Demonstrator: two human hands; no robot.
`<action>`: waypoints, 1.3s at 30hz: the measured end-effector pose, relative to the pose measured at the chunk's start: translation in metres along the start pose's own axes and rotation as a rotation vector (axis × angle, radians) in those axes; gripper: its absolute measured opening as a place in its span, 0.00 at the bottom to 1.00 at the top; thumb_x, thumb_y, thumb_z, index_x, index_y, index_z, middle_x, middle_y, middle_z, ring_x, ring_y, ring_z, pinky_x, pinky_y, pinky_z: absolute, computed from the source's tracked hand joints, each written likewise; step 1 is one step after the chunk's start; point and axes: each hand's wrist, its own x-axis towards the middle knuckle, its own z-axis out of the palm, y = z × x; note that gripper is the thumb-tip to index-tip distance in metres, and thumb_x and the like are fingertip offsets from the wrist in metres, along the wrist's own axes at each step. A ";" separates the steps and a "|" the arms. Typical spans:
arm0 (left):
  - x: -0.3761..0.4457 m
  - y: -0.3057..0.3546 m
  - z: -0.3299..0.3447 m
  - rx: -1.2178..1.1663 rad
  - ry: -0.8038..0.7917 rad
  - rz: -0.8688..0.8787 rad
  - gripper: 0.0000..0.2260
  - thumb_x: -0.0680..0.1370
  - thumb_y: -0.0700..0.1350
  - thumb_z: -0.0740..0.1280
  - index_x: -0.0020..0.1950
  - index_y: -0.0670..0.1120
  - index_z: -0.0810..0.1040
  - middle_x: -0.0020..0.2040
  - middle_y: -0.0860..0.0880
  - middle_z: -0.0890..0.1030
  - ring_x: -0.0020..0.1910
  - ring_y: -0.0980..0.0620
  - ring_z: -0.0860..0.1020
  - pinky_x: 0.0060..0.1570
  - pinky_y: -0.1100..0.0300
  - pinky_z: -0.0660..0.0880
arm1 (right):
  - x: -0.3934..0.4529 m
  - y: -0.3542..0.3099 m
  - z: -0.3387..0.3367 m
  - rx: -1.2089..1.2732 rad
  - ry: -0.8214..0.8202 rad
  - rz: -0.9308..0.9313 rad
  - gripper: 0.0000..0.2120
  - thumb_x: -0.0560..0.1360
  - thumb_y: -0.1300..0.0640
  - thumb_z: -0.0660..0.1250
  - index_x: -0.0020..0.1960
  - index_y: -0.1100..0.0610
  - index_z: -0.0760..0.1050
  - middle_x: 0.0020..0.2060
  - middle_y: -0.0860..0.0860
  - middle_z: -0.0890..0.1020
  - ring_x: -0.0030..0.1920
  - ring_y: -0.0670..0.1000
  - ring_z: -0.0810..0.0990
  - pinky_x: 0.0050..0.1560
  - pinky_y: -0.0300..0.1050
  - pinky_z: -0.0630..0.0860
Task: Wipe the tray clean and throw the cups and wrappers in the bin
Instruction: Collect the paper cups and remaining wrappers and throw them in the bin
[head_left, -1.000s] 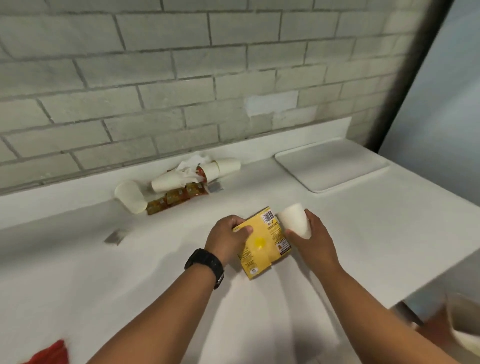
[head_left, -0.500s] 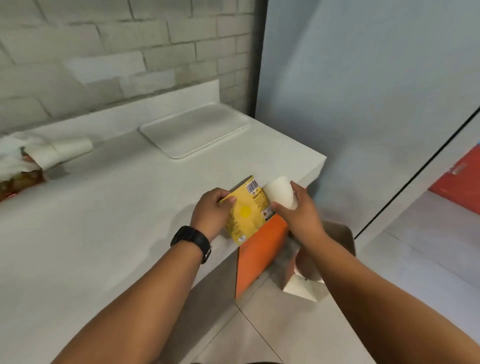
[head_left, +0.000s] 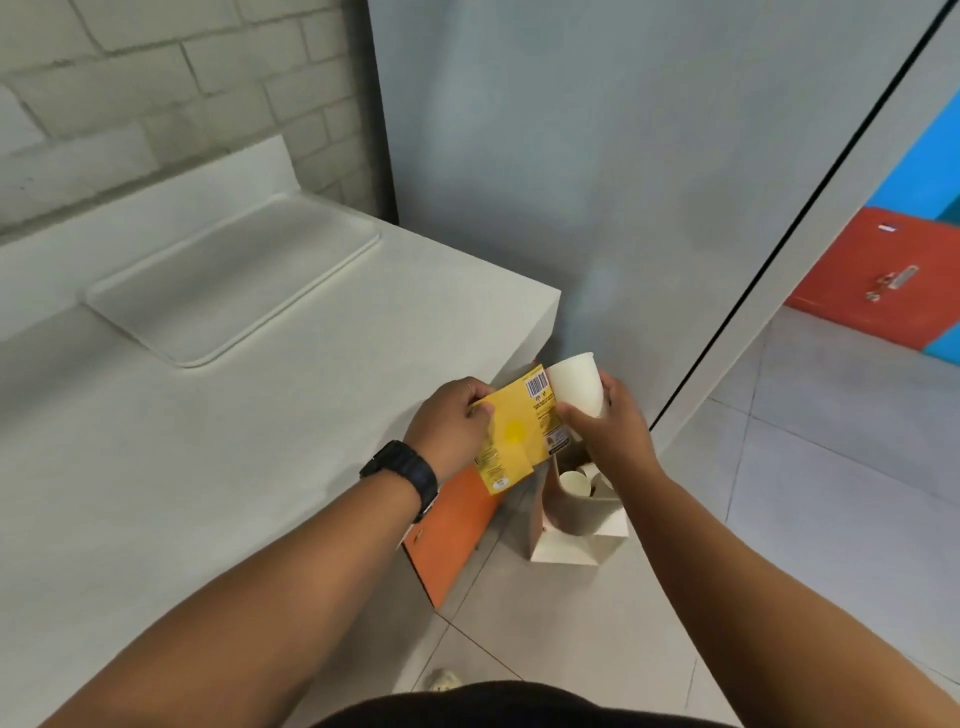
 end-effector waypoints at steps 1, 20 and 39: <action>0.008 0.004 0.004 0.014 -0.024 0.019 0.08 0.79 0.42 0.60 0.53 0.49 0.78 0.51 0.52 0.81 0.48 0.53 0.78 0.45 0.62 0.72 | 0.007 0.002 -0.004 -0.005 0.023 0.005 0.31 0.71 0.48 0.73 0.70 0.50 0.64 0.62 0.51 0.75 0.55 0.52 0.76 0.52 0.51 0.79; 0.182 -0.022 0.208 0.482 -0.349 0.103 0.16 0.80 0.43 0.57 0.66 0.50 0.75 0.64 0.49 0.76 0.60 0.49 0.75 0.59 0.58 0.70 | 0.139 0.159 -0.061 -0.137 -0.046 0.299 0.32 0.69 0.50 0.75 0.69 0.51 0.67 0.59 0.50 0.77 0.54 0.51 0.75 0.50 0.45 0.71; 0.245 -0.077 0.287 0.514 -0.446 -0.232 0.19 0.80 0.41 0.59 0.71 0.49 0.69 0.71 0.48 0.67 0.68 0.48 0.68 0.69 0.53 0.65 | 0.217 0.255 -0.050 -0.366 -0.406 0.431 0.39 0.67 0.43 0.73 0.73 0.49 0.61 0.64 0.51 0.75 0.62 0.55 0.75 0.60 0.51 0.74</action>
